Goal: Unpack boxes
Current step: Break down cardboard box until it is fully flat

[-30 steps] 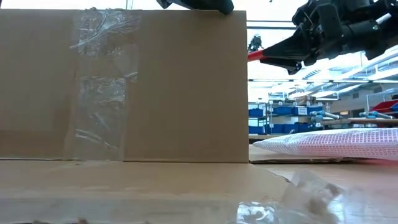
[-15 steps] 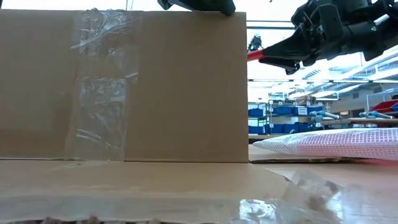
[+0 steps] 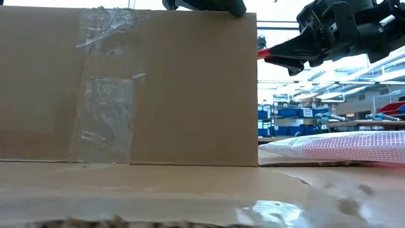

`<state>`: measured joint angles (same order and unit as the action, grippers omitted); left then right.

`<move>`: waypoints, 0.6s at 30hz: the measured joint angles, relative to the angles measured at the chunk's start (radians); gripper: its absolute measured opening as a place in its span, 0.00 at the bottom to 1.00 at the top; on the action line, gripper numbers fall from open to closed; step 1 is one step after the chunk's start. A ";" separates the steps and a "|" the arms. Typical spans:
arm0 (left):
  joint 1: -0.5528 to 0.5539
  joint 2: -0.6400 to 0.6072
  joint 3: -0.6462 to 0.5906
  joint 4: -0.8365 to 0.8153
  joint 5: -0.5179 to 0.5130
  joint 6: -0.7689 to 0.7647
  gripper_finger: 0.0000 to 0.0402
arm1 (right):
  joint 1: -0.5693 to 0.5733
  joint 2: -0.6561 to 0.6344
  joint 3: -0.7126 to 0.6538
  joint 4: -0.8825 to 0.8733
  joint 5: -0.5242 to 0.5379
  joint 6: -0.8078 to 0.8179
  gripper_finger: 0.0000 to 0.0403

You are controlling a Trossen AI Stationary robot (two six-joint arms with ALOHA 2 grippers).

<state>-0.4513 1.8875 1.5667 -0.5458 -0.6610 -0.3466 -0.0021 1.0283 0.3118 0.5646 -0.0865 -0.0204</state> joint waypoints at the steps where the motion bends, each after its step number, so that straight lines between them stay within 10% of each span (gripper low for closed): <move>1: 0.000 0.007 0.001 0.004 0.000 -0.001 0.39 | 0.000 0.000 -0.001 0.004 -0.011 0.000 0.33; 18: 0.012 0.028 -0.001 -0.048 -0.161 -0.161 0.39 | 0.005 -0.010 0.000 -0.057 -0.331 0.040 0.33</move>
<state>-0.4394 1.9160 1.5659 -0.5936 -0.8222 -0.5078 0.0024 1.0184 0.3116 0.5080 -0.4171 0.0192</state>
